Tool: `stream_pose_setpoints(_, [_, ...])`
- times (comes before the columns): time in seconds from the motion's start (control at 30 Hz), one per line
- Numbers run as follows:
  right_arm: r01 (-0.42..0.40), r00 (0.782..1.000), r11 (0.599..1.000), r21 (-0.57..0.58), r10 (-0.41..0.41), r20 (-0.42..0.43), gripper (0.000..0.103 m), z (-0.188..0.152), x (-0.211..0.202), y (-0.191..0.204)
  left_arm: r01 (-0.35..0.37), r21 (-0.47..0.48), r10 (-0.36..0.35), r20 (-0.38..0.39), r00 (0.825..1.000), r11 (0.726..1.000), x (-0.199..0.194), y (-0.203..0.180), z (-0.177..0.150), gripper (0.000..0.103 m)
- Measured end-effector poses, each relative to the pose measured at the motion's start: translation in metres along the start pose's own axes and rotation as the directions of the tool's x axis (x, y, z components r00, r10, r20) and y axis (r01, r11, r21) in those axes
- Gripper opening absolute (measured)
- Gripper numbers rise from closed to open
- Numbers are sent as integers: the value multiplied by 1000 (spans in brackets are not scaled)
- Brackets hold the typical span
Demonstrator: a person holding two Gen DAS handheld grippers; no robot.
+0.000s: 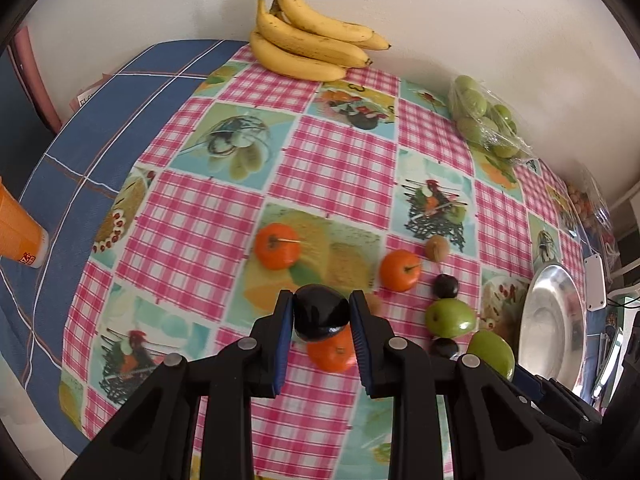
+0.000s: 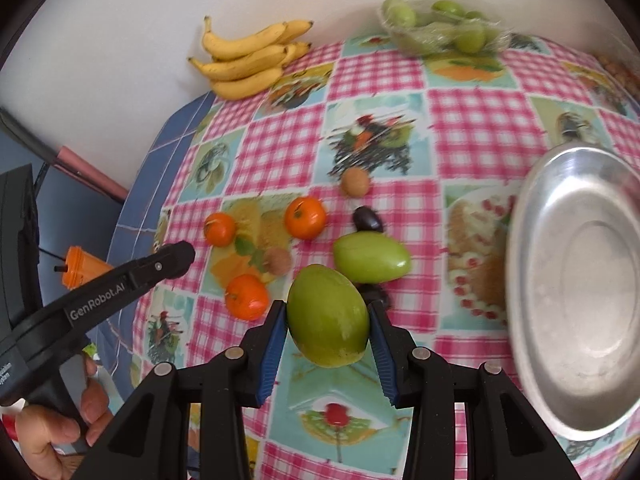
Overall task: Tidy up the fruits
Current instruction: 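Close the right tool on the pale green fruit while the left tool holds the plum, then carry the pale green fruit and the plum over the steel bowl with both tools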
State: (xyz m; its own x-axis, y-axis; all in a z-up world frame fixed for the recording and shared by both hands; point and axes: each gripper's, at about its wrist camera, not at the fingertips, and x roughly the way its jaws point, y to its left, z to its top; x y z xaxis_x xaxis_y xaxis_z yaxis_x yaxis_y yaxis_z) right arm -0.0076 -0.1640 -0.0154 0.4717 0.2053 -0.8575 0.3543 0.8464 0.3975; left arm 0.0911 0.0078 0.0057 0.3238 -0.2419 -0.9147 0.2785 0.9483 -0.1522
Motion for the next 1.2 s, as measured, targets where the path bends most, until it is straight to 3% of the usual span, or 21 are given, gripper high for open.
stream_pose_setpoints(0.53, [129,986,988,87,-137,91,43,15,-35,-52,29,50,-30,15,999,998,-5,-72,0,29])
stream_pose_setpoints(0.7, [117,986,980,160,-134,95,43,18,-40,-76,54,72,-54,10,998,996,-3,-96,-2,29])
stream_pose_setpoints(1.2, [175,967,928,329,-224,118,43,20,-56,-136,121,118,-119,-17,993,986,11,-147,-2,29])
